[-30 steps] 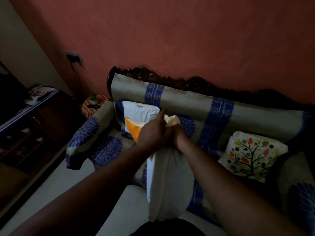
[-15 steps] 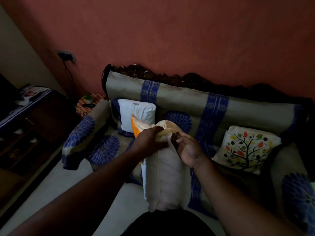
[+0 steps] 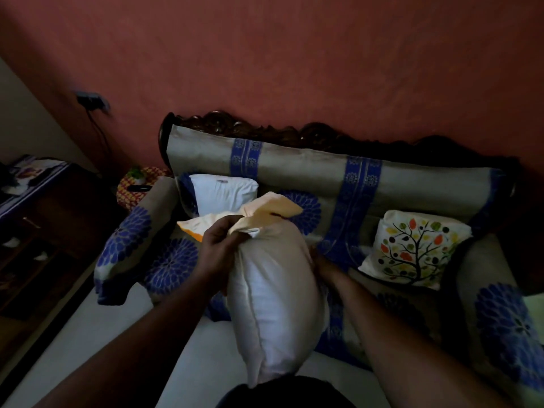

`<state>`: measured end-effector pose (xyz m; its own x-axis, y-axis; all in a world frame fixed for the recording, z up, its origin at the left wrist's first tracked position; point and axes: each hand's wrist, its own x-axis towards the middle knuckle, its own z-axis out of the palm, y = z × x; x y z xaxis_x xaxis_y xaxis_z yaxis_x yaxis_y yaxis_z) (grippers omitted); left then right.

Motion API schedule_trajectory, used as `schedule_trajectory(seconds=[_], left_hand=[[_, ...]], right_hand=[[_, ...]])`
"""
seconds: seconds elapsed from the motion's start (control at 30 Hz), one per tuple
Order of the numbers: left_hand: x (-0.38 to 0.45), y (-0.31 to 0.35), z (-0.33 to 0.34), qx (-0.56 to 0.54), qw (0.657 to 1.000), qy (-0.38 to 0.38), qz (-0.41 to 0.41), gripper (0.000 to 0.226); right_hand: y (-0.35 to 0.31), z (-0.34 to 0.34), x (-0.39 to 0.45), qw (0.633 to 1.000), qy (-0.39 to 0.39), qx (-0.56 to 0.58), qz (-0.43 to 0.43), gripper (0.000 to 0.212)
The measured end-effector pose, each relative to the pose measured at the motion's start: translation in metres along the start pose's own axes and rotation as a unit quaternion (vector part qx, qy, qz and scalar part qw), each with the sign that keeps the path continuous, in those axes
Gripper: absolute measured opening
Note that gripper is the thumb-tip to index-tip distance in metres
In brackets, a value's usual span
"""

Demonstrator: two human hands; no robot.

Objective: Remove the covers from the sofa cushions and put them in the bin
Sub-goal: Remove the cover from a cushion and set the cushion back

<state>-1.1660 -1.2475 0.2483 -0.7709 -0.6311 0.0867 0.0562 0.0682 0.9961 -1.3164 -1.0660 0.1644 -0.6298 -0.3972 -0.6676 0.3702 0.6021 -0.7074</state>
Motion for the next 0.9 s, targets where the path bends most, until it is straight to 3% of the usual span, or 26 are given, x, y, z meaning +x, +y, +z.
schedule_trajectory(seconds=[0.07,0.2,0.33,0.47,0.53,0.6,0.67,0.7,0.77,0.83,0.9], left_hand=[[-0.003,0.001,-0.003,-0.046,0.999,-0.005,-0.010,0.025],[0.002,0.000,-0.009,-0.061,0.998,0.007,-0.027,0.027],[0.017,-0.007,-0.015,-0.019,0.998,0.021,-0.052,0.028],[0.029,-0.029,-0.036,0.183,0.981,-0.006,-0.069,0.023],[0.031,-0.035,-0.048,0.331,0.937,-0.054,-0.097,0.036],[0.029,-0.039,-0.054,0.513,0.844,-0.115,-0.107,0.049],[0.028,-0.042,-0.056,0.652,0.747,-0.123,-0.027,0.055],[0.029,-0.042,-0.057,0.663,0.739,-0.119,0.014,0.056],[0.034,-0.042,-0.055,0.604,0.785,-0.138,0.016,0.061],[0.043,-0.042,-0.045,0.545,0.820,-0.172,-0.031,0.065],[0.049,-0.040,-0.025,0.550,0.802,-0.218,-0.080,0.065]], right_hand=[[-0.003,-0.006,0.001,1.000,0.000,-0.018,0.016,0.077],[-0.004,-0.019,0.020,0.999,0.010,-0.044,0.025,0.119],[-0.011,-0.026,0.014,0.998,0.052,-0.007,0.018,0.110],[-0.002,-0.032,0.010,0.999,0.004,0.018,0.040,0.111],[0.001,-0.031,0.012,0.999,-0.010,0.029,0.040,0.104],[0.005,-0.028,0.009,0.999,-0.021,0.038,0.022,0.094],[0.011,-0.026,0.007,1.000,-0.016,0.025,0.006,0.090],[0.013,-0.026,0.007,1.000,-0.008,0.020,-0.004,0.091],[0.013,-0.028,0.004,1.000,0.005,0.019,-0.022,0.090],[0.009,-0.028,0.004,0.999,-0.002,0.027,-0.033,0.078],[0.001,-0.026,-0.002,0.999,-0.013,0.003,-0.053,0.061]])
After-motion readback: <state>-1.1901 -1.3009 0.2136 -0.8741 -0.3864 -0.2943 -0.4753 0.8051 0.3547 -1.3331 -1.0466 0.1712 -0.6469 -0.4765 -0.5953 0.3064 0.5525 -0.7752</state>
